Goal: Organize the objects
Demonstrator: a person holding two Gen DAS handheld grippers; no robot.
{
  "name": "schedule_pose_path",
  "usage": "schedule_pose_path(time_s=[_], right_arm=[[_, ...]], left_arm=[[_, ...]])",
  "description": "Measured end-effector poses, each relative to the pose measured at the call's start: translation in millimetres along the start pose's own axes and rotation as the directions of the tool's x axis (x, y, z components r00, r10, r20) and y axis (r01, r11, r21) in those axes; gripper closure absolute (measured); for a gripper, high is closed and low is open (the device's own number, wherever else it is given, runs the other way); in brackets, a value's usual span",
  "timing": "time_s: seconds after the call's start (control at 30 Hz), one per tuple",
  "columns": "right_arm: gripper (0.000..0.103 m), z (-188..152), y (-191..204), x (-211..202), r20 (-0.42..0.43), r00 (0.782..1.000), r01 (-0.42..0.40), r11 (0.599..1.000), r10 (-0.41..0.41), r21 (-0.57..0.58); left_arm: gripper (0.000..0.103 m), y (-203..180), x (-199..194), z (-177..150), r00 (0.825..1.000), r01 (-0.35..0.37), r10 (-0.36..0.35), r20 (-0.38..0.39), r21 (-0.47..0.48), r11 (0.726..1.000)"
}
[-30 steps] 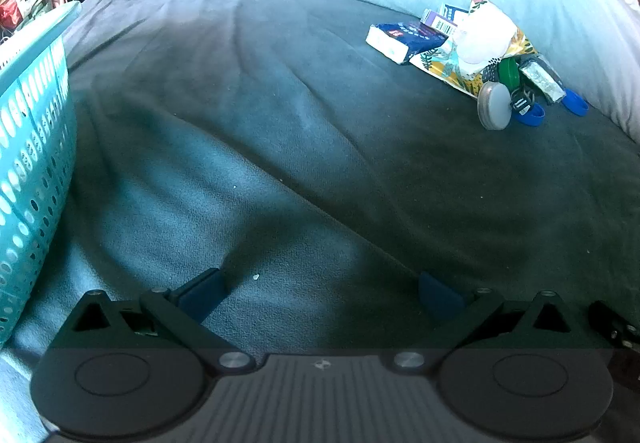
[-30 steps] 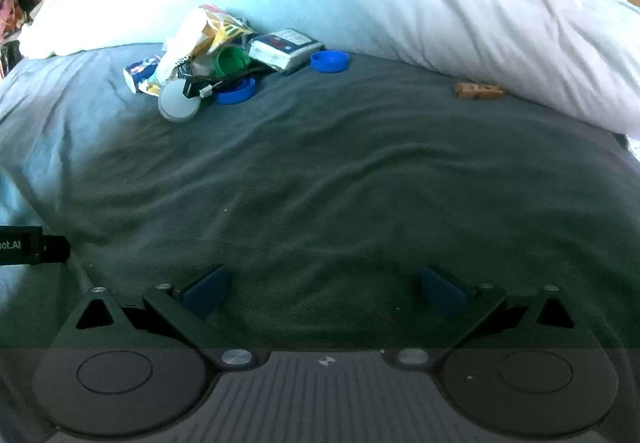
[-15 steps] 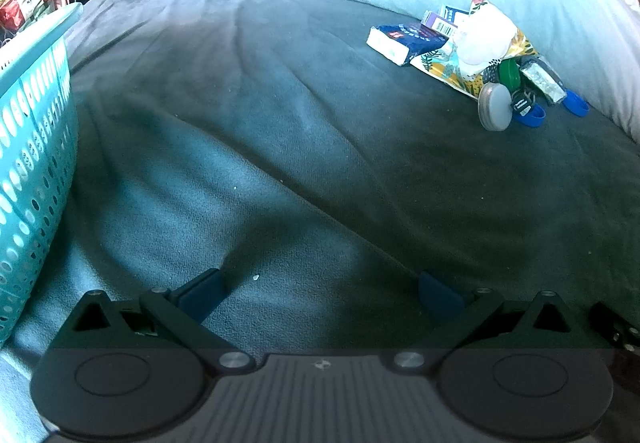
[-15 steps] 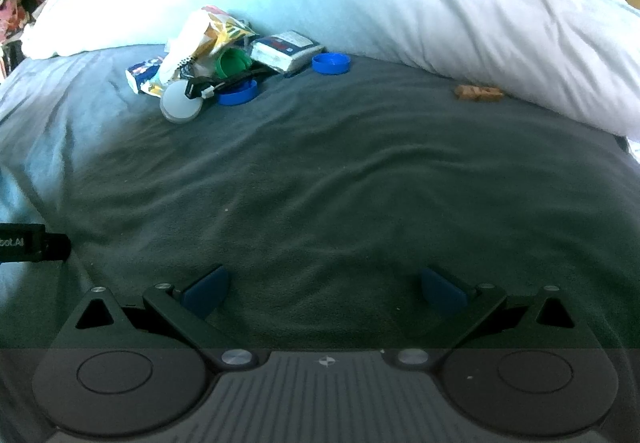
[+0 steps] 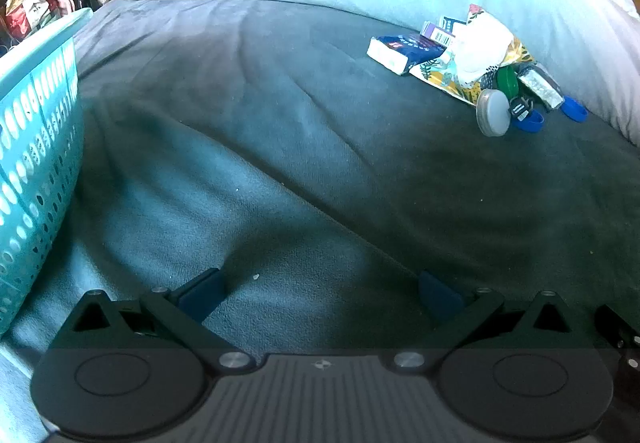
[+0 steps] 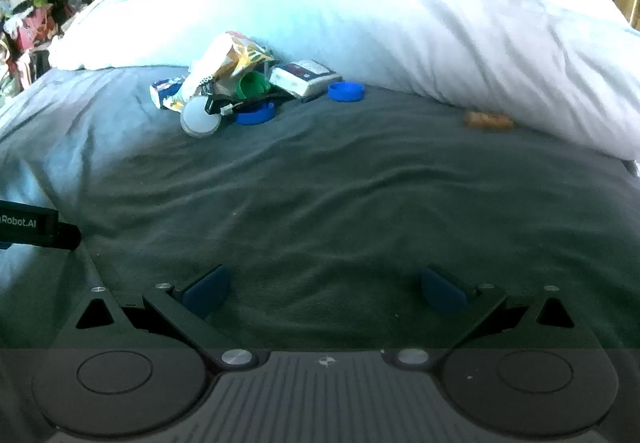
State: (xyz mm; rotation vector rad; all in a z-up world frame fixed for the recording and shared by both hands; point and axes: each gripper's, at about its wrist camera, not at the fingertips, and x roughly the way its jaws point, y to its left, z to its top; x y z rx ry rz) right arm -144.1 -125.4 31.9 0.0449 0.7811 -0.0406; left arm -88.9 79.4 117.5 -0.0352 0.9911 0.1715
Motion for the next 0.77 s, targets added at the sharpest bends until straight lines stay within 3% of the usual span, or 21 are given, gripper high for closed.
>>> schedule_pose_path(time_s=[0.77], right_arm=[[0.000,-0.1,-2.2,1.1,0.008,1.000,-0.003,1.000,0.003,0.002]], left_arm=[[0.000,8.6,-3.7,-5.9,0.999,0.011,-0.011,0.033,-0.012,1.000]])
